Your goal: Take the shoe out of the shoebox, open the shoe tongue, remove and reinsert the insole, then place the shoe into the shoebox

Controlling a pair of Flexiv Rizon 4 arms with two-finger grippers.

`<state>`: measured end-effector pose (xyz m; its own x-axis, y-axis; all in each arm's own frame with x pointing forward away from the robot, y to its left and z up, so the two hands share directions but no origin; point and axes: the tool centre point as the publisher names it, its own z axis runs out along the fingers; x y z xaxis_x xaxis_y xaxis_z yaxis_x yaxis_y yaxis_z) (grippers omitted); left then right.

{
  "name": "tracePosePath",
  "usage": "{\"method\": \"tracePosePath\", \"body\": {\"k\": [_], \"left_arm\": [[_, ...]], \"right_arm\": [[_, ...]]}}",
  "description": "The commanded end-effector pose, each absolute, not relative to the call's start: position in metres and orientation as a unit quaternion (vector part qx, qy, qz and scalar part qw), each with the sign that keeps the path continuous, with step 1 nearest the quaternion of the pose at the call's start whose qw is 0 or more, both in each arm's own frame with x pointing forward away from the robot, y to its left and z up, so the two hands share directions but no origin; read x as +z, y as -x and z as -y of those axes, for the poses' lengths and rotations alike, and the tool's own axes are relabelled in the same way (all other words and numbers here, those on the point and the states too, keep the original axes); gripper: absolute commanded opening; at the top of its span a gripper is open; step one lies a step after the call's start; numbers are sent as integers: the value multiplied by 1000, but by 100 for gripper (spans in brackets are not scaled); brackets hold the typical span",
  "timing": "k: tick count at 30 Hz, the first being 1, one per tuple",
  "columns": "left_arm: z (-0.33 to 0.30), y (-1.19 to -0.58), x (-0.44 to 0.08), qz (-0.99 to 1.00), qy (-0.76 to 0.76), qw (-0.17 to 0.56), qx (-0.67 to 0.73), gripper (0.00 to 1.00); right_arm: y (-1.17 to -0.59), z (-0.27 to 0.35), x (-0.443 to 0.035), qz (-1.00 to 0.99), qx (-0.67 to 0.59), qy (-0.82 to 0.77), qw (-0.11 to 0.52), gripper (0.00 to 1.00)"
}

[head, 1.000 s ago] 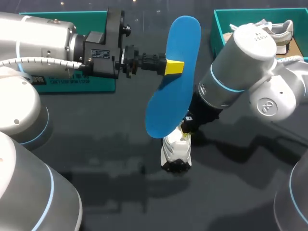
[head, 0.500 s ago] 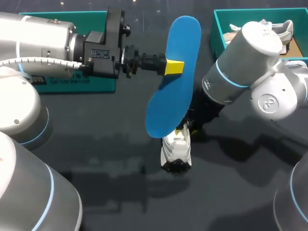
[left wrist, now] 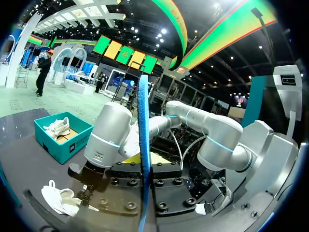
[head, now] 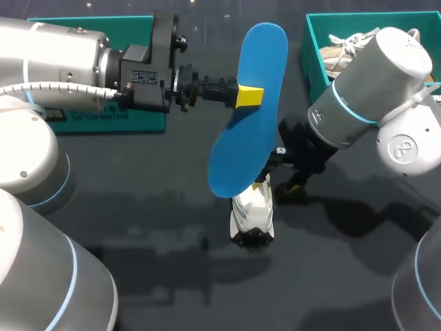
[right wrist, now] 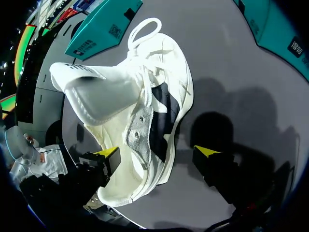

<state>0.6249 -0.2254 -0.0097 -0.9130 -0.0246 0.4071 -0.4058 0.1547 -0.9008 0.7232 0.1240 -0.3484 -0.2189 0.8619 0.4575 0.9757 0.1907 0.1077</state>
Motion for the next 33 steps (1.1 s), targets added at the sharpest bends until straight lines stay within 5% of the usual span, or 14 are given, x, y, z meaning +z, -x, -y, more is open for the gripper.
{"method": "tracePosePath", "body": {"k": [1,4,17,23,25,33], "left_arm": [[226,-625,-10,744,-144,150,635,0],[226,-625,-10,744,-144,150,635,0],[226,-625,-10,744,-144,150,635,0],[226,-625,-10,744,-144,150,635,0],[226,-625,-10,744,-144,150,635,0],[226,-625,-10,744,-144,150,635,0]], "right_arm": [[-726,-103,-320,739,-219,617,160,100],[-733,-91,-290,703,-225,641,210,100],[-734,-87,-280,707,-220,642,199,100],[-748,-83,-234,651,-242,643,323,100],[-742,-88,-210,677,-259,629,281,100],[-742,-88,-210,677,-259,629,281,100]]}}
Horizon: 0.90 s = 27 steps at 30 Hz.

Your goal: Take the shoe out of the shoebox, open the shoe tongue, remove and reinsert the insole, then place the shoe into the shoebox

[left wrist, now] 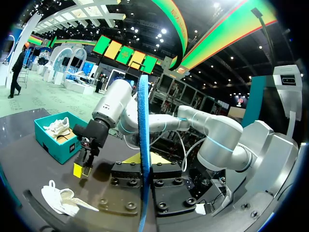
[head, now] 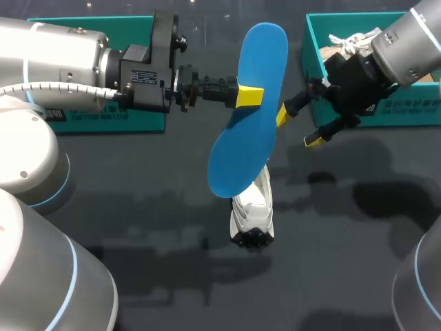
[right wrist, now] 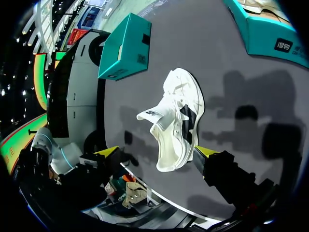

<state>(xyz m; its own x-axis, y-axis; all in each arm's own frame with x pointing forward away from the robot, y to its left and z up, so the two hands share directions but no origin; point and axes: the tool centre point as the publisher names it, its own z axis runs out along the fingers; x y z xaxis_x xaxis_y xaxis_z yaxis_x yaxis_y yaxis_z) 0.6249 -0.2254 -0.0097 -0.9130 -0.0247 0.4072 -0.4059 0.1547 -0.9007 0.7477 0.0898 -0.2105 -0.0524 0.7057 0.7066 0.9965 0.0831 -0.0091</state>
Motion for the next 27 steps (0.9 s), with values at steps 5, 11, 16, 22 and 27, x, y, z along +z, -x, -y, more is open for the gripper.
{"method": "tracePosePath", "body": {"k": [5,11,16,22,27], "left_arm": [[226,-624,-10,744,-130,133,641,0],[223,-628,-3,749,-62,42,658,0],[218,-637,-2,716,62,-39,694,0],[218,-637,-2,716,62,-39,694,0],[218,-637,-2,716,62,-39,694,0]], "right_arm": [[-744,-90,-203,669,-271,616,314,100],[-742,-99,-182,668,-297,570,375,100],[-738,-101,-168,658,-308,551,411,100],[-738,-101,-168,658,-308,551,411,100],[-738,-101,-168,658,-308,551,411,100]]}}
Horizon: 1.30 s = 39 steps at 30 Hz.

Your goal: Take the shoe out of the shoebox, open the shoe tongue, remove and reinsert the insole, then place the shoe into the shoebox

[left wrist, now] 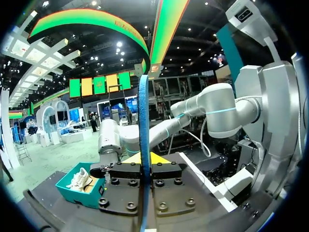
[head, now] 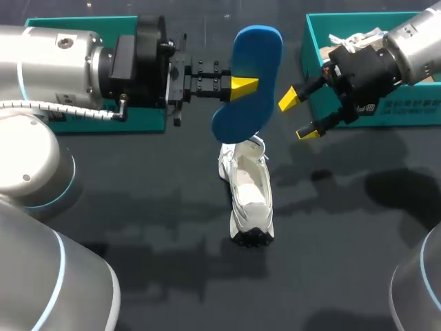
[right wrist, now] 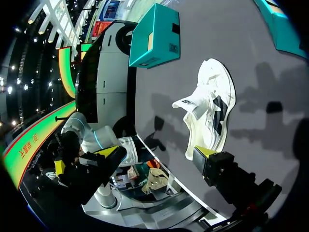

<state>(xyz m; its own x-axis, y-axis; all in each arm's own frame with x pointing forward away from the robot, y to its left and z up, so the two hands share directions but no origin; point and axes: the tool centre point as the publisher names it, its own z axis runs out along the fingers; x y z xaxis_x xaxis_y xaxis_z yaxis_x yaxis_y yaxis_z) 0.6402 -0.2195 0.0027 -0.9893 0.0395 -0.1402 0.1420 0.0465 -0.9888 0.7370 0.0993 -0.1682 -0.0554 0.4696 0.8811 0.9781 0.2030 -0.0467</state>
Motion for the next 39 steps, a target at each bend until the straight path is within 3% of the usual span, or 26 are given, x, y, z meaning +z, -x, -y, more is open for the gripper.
{"method": "tracePosePath", "body": {"k": [1,10,22,32,39], "left_arm": [[217,-640,-3,-716,-77,53,-692,0],[216,-662,-23,-695,-241,214,-643,0],[217,-673,-29,-713,-227,205,-631,0],[223,-702,-75,-673,-352,418,-499,0],[223,-702,-75,-673,-352,418,-499,0]], "right_arm": [[-738,-101,-168,658,-308,551,411,100],[-751,-91,-153,569,-377,550,481,100],[-754,-94,-152,568,-384,539,489,100],[-774,-100,-150,476,-436,528,552,100],[-774,-101,-150,475,-429,537,550,100]]}}
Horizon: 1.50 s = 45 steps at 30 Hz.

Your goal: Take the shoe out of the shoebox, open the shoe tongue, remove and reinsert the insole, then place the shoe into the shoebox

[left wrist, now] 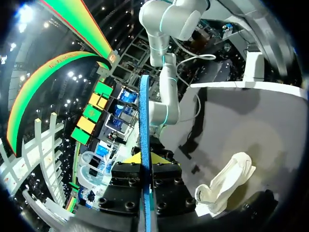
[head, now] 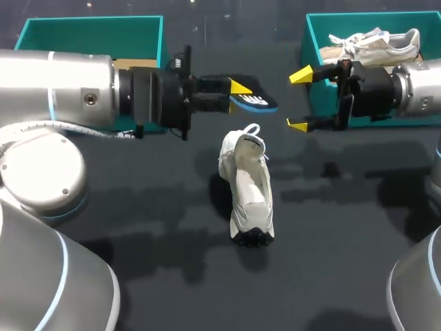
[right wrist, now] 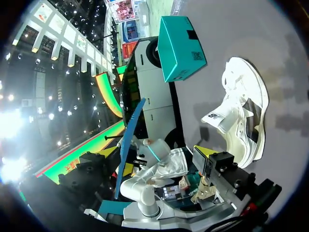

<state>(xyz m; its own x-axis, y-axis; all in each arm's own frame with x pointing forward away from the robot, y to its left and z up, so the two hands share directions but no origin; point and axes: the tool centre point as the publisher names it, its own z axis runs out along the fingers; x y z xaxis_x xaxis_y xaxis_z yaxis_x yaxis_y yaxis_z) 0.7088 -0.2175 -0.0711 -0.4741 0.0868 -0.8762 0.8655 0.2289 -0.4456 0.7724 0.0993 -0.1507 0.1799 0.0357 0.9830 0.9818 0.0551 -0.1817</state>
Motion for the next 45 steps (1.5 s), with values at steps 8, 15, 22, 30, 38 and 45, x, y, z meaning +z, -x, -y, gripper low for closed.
{"method": "tracePosePath", "body": {"k": [8,15,22,30,38,45], "left_arm": [[228,-707,-87,-657,-383,436,-482,0],[238,-731,-109,-624,-451,465,-437,0],[238,-734,-111,-624,-448,468,-437,0],[245,-744,-122,-620,-451,462,-445,0],[250,-759,-129,-589,-478,469,-452,0],[253,-764,-135,-578,-493,470,-450,0]], "right_arm": [[-779,-108,-145,473,-428,535,554,100],[-784,-130,-135,452,-436,522,577,100],[-785,-131,-135,435,-437,555,559,100],[-782,-140,-130,450,-434,545,558,100],[-776,-153,-130,465,-445,513,568,100],[-777,-162,-135,465,-443,507,575,89]]}}
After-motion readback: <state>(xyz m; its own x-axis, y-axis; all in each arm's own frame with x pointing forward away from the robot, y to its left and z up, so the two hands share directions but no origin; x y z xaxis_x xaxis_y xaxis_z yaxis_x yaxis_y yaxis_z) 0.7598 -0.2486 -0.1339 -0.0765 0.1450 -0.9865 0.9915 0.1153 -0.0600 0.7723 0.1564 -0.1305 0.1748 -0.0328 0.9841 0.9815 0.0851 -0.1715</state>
